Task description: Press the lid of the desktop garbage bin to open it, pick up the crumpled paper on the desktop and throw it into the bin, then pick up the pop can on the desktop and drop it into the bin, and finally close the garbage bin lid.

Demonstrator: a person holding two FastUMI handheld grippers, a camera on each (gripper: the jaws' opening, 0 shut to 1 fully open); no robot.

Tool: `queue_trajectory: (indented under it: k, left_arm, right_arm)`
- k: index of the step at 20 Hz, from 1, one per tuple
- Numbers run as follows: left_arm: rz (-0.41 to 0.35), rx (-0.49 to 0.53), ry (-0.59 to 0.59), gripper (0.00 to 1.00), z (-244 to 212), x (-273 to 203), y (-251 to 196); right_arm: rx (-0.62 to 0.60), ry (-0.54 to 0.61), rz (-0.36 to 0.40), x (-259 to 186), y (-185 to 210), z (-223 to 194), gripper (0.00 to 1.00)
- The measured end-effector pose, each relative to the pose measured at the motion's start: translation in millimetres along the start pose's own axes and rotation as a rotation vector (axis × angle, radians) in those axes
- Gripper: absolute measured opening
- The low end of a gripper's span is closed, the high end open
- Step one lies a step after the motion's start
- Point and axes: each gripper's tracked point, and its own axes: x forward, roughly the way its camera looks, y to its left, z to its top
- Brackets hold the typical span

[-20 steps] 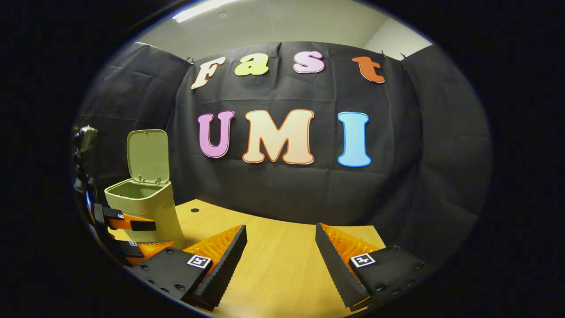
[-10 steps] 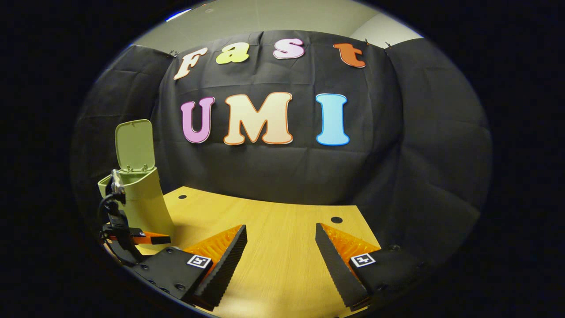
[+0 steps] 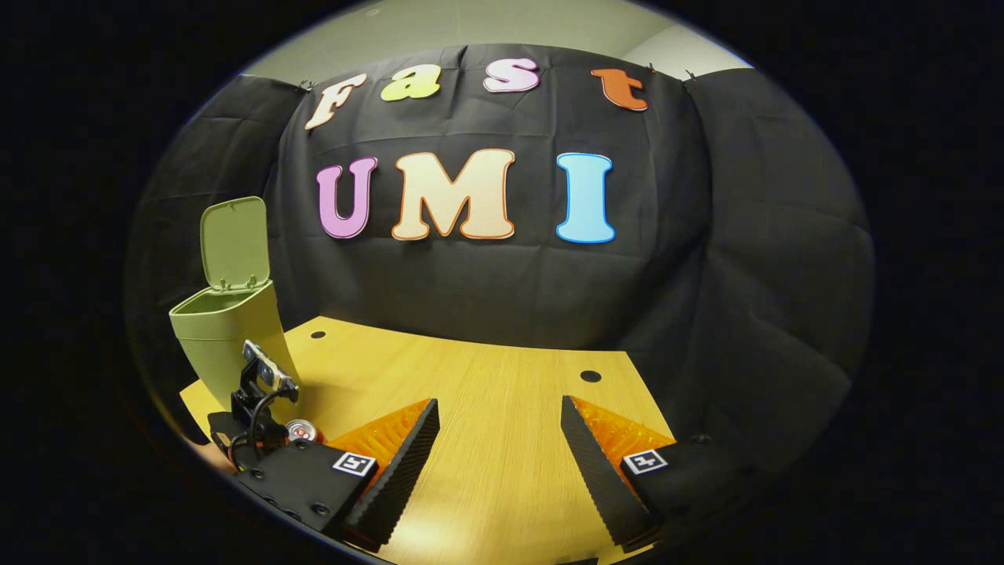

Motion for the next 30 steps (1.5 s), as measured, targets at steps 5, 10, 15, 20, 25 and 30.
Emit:
queue_trajectory:
  k: [5,10,15,20,25,30]
  left_arm:
    - [0.033,-0.005,-0.158,0.78,70.4,-19.4,13.4]
    - [0.041,0.034,-0.341,0.77,152.8,-58.8,19.5]
    - [0.042,0.018,-0.509,0.77,222.8,-104.1,22.3]
    - [0.097,-0.017,-0.596,0.77,257.8,-135.7,46.8]
    - [0.181,-0.047,-0.651,0.77,266.8,-161.4,88.9]
    - [0.294,-0.075,-0.636,0.77,249.1,-171.7,137.9]
  right_arm:
    - [-0.004,-0.009,0.031,4.9,10.6,-0.2,0.99]
    - [0.004,-0.023,0.072,14.0,25.5,1.9,0.98]
    - [0.013,-0.023,0.118,19.7,37.1,-1.9,0.98]
    - [0.013,-0.018,0.140,27.1,42.7,-1.8,0.99]
    - [0.017,-0.007,0.177,36.7,56.3,-2.8,0.98]
    - [-0.001,-0.004,0.235,45.6,86.0,2.0,0.98]
